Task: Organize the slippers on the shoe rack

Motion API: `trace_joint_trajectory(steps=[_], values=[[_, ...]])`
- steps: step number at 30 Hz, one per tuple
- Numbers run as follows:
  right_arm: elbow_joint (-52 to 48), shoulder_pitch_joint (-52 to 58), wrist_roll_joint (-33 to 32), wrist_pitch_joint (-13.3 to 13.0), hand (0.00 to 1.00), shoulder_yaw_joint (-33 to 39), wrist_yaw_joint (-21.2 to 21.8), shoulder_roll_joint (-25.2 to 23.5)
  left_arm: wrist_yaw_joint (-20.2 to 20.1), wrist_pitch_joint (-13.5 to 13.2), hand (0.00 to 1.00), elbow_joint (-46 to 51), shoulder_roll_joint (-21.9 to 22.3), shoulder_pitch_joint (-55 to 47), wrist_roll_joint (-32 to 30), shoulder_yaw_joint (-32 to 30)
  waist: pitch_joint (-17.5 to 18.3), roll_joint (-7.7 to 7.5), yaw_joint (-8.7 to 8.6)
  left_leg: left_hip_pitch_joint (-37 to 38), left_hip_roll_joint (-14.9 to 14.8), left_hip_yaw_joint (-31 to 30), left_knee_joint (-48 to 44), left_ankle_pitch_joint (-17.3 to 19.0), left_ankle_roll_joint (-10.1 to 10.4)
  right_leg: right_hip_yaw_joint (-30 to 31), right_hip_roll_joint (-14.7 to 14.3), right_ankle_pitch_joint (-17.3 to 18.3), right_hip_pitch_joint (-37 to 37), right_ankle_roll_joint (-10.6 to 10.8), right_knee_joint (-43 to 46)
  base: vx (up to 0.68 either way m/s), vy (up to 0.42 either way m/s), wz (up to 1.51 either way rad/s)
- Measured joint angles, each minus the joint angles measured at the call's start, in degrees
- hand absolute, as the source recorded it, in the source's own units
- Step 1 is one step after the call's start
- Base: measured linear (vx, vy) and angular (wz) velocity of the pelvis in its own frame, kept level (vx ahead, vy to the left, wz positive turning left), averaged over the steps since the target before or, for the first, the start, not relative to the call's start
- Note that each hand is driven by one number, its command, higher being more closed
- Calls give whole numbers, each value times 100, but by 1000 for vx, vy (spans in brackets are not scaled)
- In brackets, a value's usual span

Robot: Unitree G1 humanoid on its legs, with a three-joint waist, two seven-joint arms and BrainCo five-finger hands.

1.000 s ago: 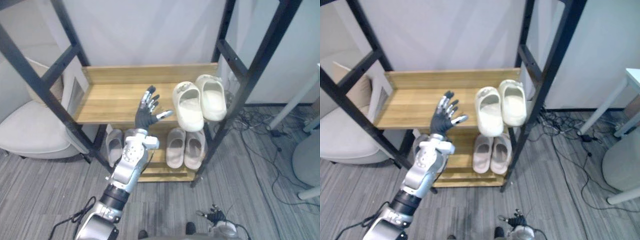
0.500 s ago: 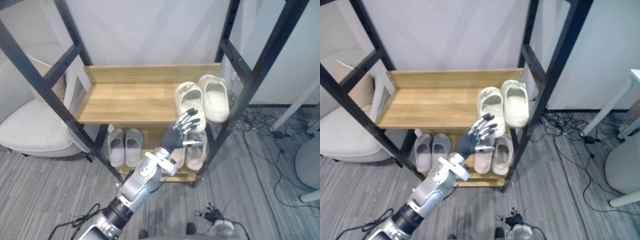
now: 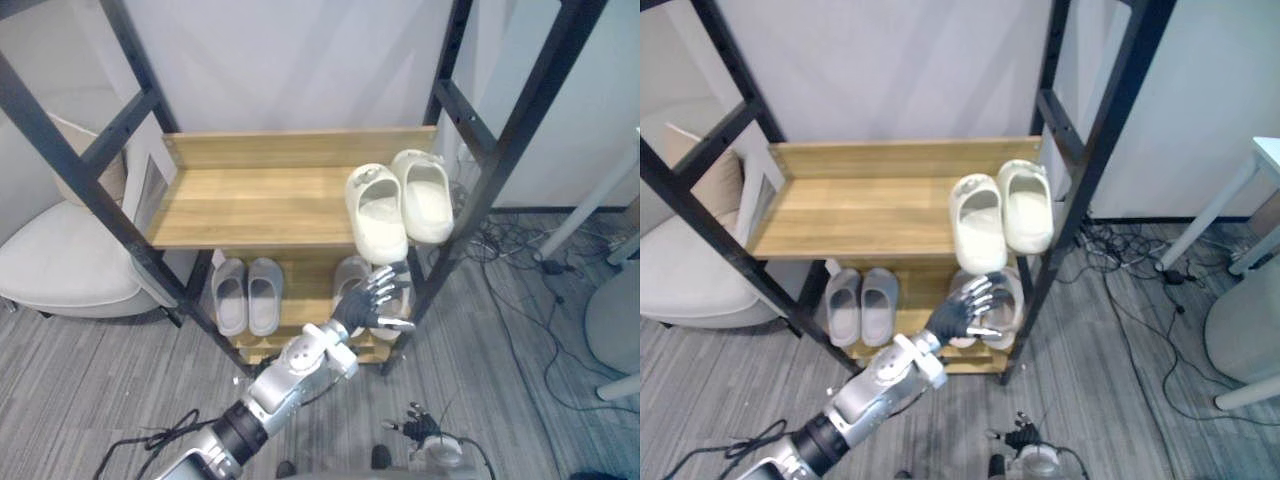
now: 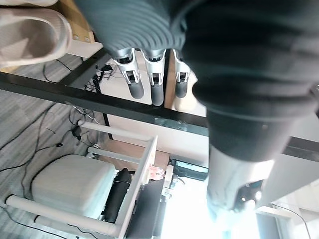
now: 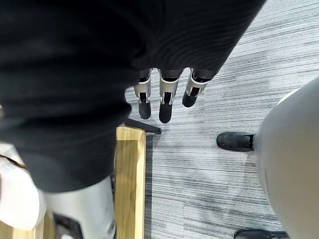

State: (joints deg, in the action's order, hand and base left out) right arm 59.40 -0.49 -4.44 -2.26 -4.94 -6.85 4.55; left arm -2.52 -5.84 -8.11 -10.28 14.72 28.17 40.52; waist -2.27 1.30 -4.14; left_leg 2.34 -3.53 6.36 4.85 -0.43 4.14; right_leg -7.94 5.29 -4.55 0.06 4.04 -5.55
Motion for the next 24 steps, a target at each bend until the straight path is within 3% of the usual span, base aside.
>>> trace_joint_trajectory(steps=[24], values=[[-4,8,1,1,0,43,-43,-2,375,-5,0,-236,3,266,-233,-672,2,-3,-103,7,-3,228,0,41,-4,210,-15,-19,98,5,0,-3,-2,-5]])
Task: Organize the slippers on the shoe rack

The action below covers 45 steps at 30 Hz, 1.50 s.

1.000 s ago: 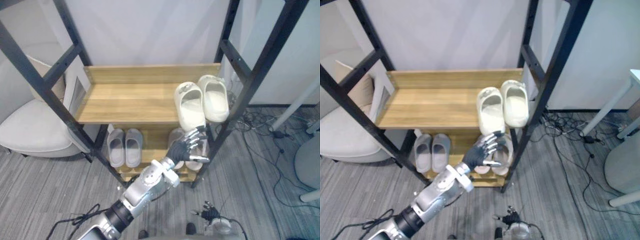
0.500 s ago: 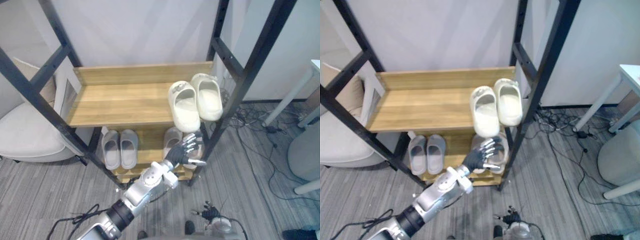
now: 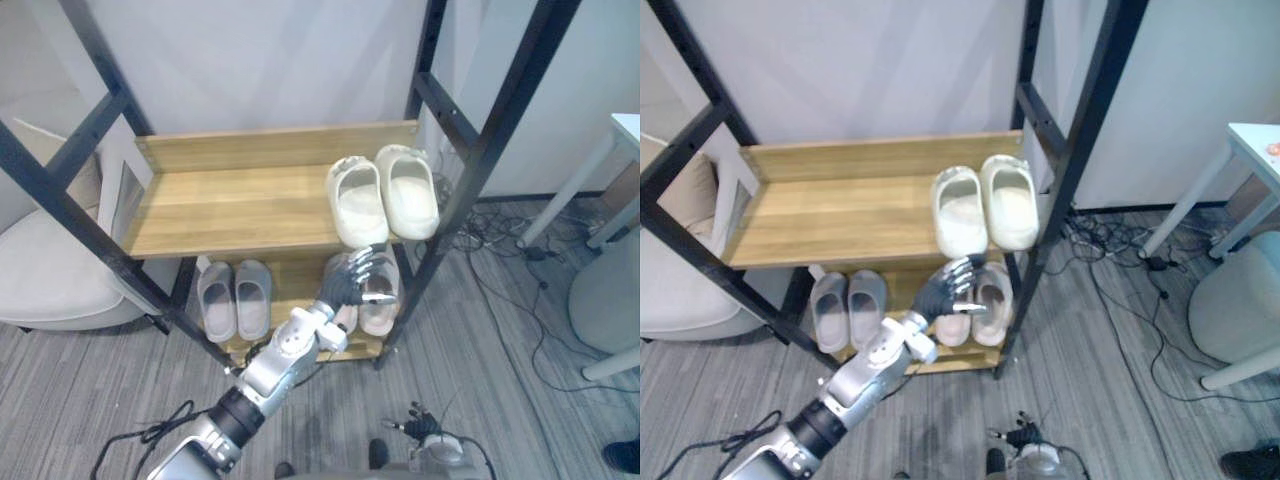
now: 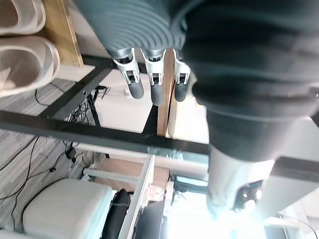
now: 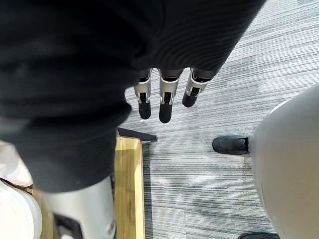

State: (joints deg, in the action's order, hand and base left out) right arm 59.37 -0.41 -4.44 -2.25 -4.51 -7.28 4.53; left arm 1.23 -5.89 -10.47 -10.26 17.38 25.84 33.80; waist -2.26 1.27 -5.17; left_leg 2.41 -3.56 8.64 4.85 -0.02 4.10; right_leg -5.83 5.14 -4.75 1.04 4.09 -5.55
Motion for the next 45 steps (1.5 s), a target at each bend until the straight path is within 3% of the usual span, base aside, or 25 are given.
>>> trace_joint_trajectory(steps=[26,34,45], values=[[-6,63,-1,0,0,222,-58,-1,141,1,0,-524,62,425,-97,-125,1,-2,-118,-34,-1,38,1,25,18,27,-2,1,86,2,0,-1,0,0],[0,34,-4,0,0,212,-58,7,69,-11,0,573,108,273,241,234,1,6,-78,-24,2,-15,-13,25,16,-25,1,1,7,2,0,0,0,3],[14,27,-14,3,0,82,-57,28,-150,-13,0,1158,161,-25,479,671,33,70,44,-11,7,-173,-36,14,5,-203,24,17,-95,4,0,-20,-7,7]])
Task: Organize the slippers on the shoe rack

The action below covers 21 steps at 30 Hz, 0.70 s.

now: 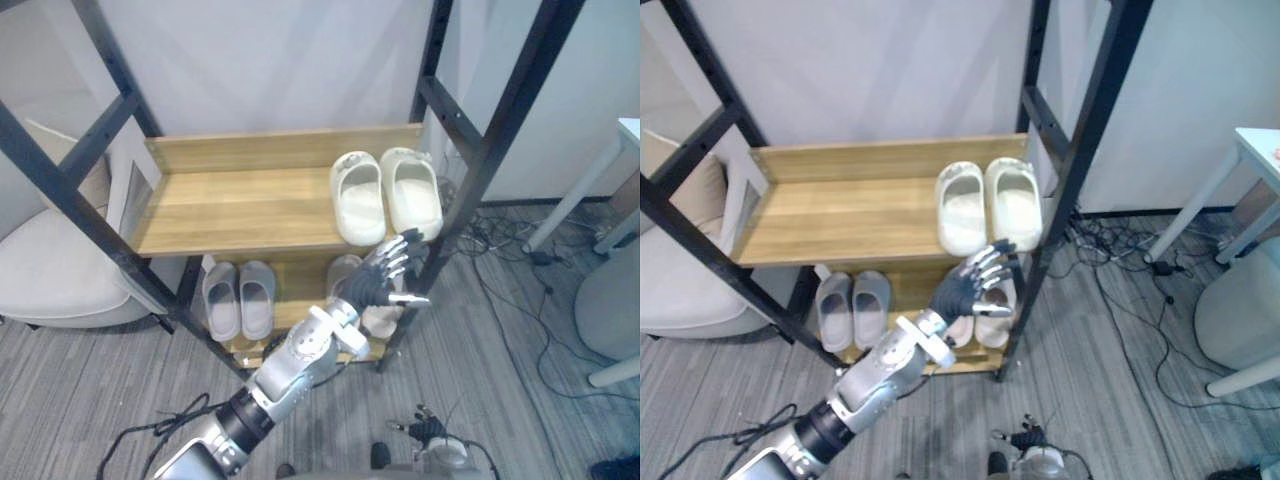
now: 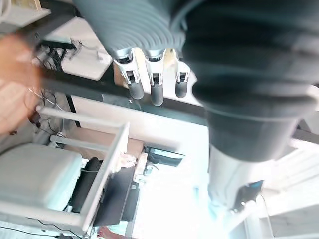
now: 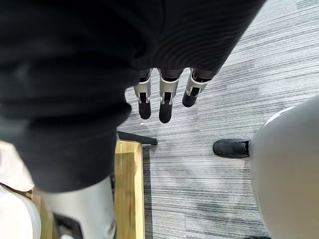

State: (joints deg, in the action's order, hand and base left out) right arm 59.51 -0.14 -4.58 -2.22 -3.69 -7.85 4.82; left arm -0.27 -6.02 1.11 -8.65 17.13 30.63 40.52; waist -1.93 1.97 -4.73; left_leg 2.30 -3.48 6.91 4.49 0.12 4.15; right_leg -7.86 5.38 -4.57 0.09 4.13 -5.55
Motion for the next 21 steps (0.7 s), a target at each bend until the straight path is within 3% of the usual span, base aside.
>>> trace_joint_trajectory(steps=[7,16,21], values=[[0,-6,2,0,0,-107,-9,10,52,-58,0,122,4,-18,-11,-147,9,14,49,0,7,-103,4,-9,-8,-90,7,21,-24,4,1,-13,-8,8],[-7,1,-8,-1,0,-100,-111,-12,760,-273,0,253,66,-206,-121,-1246,7,8,129,88,7,-108,11,-11,-11,-99,6,21,-142,4,0,0,0,0],[-9,5,-9,-2,0,-81,-141,-27,922,-315,0,-157,116,-210,-151,-1588,-3,-14,139,85,5,-105,26,-30,-15,-100,8,20,-129,4,0,-32,-7,0]])
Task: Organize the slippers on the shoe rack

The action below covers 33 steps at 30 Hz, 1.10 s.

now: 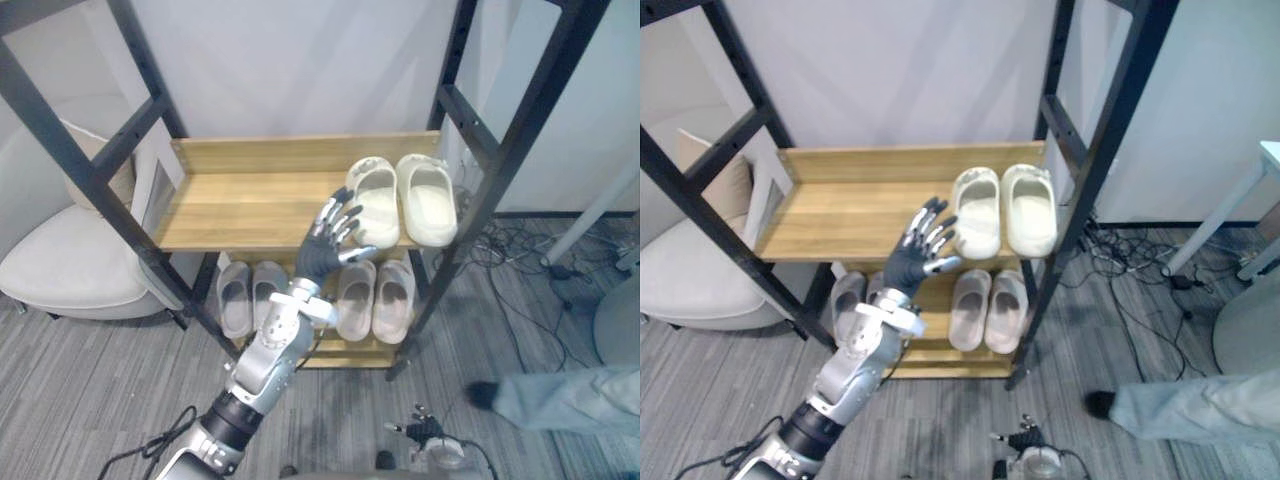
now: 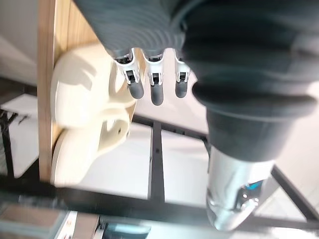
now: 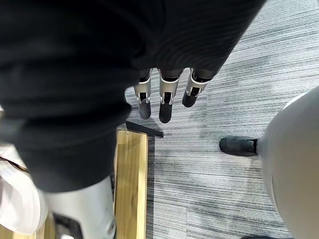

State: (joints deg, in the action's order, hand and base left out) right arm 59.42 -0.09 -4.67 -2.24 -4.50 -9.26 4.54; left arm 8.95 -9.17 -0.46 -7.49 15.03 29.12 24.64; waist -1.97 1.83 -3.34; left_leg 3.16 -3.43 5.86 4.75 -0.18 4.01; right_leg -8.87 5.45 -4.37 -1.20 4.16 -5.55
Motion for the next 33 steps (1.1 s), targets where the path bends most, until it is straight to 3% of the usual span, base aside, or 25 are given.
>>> trace_joint_trajectory(steps=[12,20,33], values=[[-5,20,5,0,0,216,-47,-61,235,8,0,-647,32,-1,-267,-572,-36,-70,0,9,-14,55,23,-3,1,55,-17,0,16,1,0,1,-1,-2],[-8,21,7,0,0,226,-46,-122,199,31,0,-755,41,0,-266,-552,-65,-176,-2,20,-15,89,22,-1,0,90,-18,1,25,1,-1,0,0,0],[-6,22,6,0,0,223,-52,-124,59,-12,0,-1001,49,273,-313,-93,-56,-190,-6,-5,-2,123,22,0,1,125,-8,-1,111,3,0,-3,-1,-1]])
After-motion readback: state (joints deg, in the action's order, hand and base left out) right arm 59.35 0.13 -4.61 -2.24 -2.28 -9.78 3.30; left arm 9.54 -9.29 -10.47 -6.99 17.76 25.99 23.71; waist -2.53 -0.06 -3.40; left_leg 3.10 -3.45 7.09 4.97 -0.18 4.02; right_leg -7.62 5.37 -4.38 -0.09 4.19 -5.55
